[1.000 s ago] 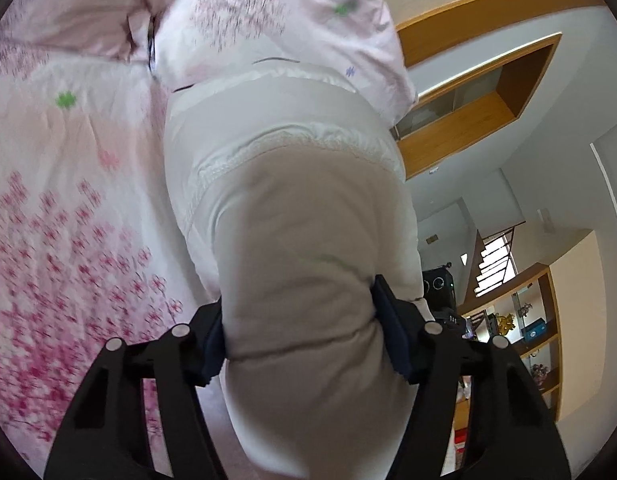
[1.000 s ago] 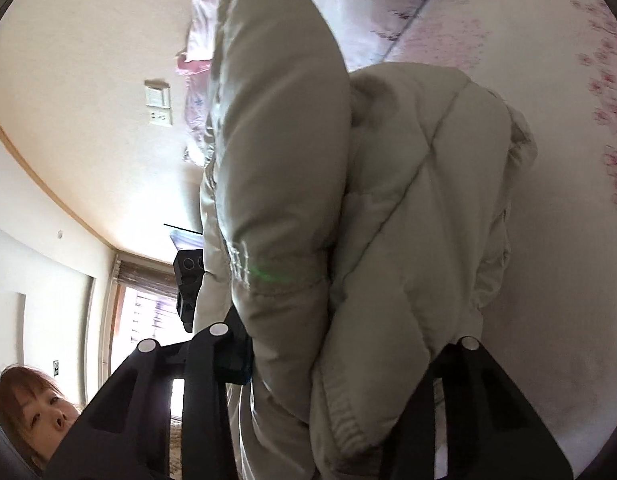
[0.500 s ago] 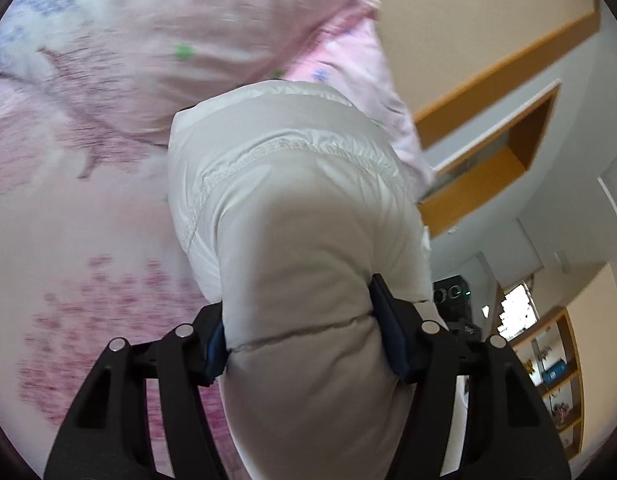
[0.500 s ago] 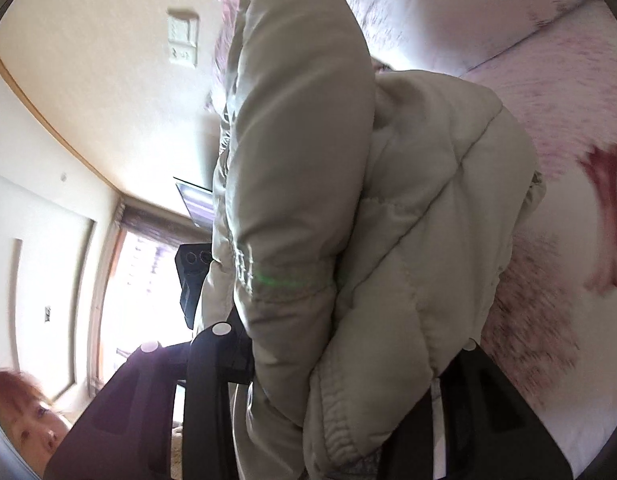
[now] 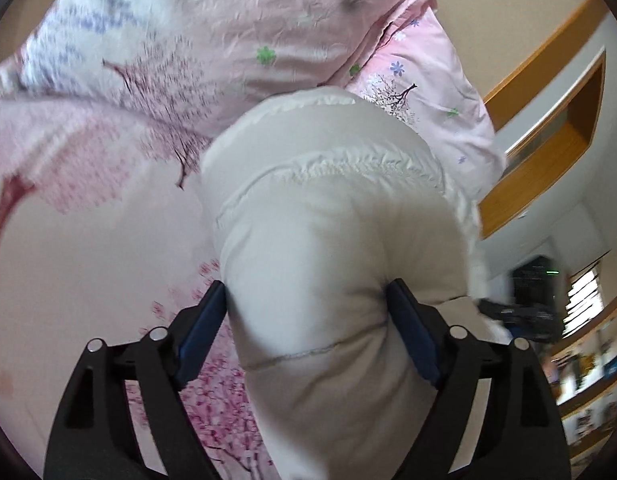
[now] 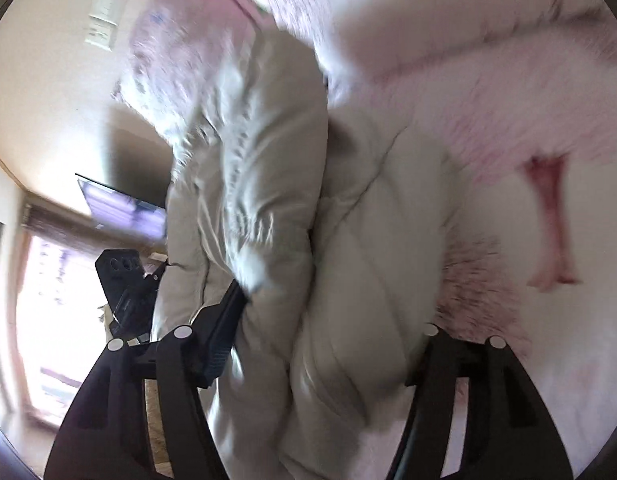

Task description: Fold large clothes

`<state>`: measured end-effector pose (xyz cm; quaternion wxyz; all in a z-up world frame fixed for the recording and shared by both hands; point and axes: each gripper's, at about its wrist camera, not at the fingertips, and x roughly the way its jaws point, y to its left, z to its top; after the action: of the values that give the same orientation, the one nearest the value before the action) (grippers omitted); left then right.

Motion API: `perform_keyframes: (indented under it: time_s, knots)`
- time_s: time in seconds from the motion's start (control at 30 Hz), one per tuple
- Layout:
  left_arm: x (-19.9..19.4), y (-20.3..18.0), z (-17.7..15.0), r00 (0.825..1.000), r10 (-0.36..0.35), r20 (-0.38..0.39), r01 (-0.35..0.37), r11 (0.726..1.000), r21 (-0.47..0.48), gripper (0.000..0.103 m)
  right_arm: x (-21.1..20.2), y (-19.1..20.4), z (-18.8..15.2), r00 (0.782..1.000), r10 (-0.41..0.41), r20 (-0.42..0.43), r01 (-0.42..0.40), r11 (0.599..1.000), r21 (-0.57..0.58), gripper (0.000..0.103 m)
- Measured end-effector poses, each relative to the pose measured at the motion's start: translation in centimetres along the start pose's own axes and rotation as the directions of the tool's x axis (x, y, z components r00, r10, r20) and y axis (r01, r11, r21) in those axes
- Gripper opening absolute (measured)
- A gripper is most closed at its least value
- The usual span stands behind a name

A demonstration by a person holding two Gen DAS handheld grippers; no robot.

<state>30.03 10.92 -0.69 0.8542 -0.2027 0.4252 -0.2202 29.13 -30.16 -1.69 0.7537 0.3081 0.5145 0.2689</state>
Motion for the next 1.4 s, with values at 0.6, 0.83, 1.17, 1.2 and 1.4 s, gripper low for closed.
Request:
perform_keyframes:
  time_s: [0.6,0.83,1.17,1.2,1.4]
  knots:
    - [-5.6,-7.8,-3.0,0.913,0.334,0.234,-0.386,0.892,0.235,0.096,-1.2,9.7,-10.5,0.863,-0.292,0.412,0.439,0.837,-0.327,0.011]
    - [-6.2,-11.3,-7.0,0.887,0.356,0.295,-0.44,0.844,0.305,0.101,1.7,7.7,-10.8,0.85,-0.372,0.373,0.494,0.81,-0.317,0.011]
    - [-0.9,-11.6,-8.6,0.918,0.371,0.14,-0.397,0.851,0.344,0.101,3.2,3.2,-10.5,0.894,-0.346,0.284,0.418,0.873,-0.252,0.008]
    - [-0.4,-11.3,-8.8,0.918,0.378,0.122,-0.396,0.856,0.332,0.101,3.3,3.1,-10.5,0.896,-0.344,0.282,0.415,0.874,-0.253,0.008]
    - [1.2,-10.9,-9.8,0.877,0.455,0.156,-0.48,0.809,0.341,0.101,3.1,4.7,-10.5,0.875,-0.396,0.278,0.465,0.846,-0.259,0.01]
